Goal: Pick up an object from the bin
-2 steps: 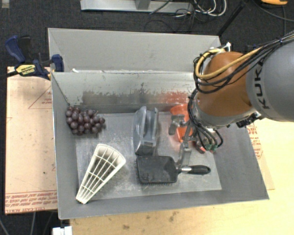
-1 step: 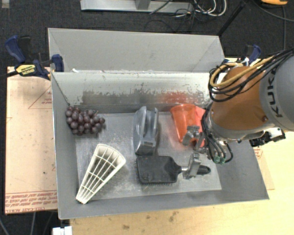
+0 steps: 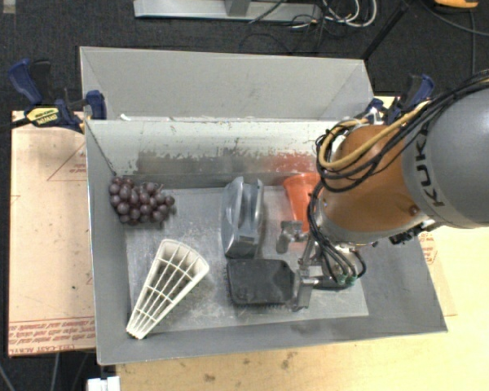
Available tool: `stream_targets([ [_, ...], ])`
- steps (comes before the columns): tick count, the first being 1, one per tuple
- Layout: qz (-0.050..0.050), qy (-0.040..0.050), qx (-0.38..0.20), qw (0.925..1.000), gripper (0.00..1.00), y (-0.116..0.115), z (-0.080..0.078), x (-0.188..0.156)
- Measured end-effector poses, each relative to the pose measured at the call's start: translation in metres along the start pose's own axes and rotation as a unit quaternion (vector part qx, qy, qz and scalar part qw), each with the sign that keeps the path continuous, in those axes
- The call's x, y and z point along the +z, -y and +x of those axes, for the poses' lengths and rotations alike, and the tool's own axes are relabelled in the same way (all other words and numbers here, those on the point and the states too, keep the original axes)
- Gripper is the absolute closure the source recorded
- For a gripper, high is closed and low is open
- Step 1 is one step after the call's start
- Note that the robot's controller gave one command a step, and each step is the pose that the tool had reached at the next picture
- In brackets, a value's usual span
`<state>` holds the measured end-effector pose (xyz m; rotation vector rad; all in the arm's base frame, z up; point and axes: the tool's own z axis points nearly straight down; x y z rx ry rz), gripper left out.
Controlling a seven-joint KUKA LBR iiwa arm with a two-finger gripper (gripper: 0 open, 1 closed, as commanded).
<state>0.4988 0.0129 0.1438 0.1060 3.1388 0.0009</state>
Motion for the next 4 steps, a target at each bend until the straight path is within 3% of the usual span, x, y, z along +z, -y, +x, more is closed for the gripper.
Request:
stream_targets([
  [1,-0.001,0.0016,0.059,0.9982,0.0,-0.011,-0.005,0.063],
  [2,0.0,0.0006,0.026,0.9997,1.0,-0.029,0.018,0.074],
  [4,0.0,-0.0021,0.026,0.9997,1.0,-0.029,0.02,0.069],
])
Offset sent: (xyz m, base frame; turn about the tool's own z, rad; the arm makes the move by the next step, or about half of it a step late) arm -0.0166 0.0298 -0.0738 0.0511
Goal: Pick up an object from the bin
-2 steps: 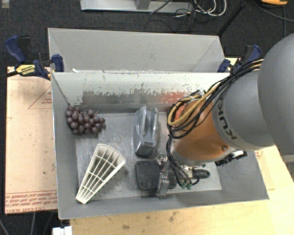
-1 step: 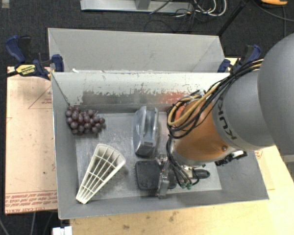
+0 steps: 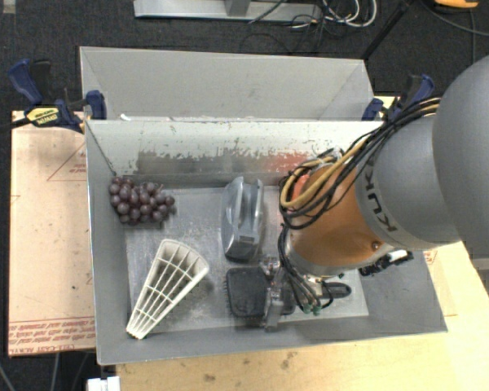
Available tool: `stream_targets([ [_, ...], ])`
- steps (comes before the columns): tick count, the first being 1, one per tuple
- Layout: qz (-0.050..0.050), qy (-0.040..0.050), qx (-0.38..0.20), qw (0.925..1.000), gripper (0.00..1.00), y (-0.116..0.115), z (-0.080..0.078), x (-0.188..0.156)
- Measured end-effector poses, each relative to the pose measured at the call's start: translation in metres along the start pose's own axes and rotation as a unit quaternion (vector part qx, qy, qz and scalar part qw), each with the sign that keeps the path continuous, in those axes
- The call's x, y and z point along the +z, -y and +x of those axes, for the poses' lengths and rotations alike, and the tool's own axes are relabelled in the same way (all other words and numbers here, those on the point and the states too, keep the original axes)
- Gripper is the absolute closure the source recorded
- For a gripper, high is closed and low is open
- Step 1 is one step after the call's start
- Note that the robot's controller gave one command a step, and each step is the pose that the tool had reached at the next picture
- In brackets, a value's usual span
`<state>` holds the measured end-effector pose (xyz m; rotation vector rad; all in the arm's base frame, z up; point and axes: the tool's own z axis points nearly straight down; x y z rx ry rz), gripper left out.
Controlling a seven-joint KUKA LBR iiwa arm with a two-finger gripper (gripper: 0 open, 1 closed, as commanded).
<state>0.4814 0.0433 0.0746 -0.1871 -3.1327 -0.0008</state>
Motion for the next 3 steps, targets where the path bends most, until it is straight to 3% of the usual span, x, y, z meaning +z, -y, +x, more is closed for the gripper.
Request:
stream_targets([
  [1,0.001,-0.0036,0.0,1.0,1.0,0.0,0.002,-0.022],
  [3,0.0,0.0001,-0.001,1.0,1.0,0.0,0.0,-0.058],
])
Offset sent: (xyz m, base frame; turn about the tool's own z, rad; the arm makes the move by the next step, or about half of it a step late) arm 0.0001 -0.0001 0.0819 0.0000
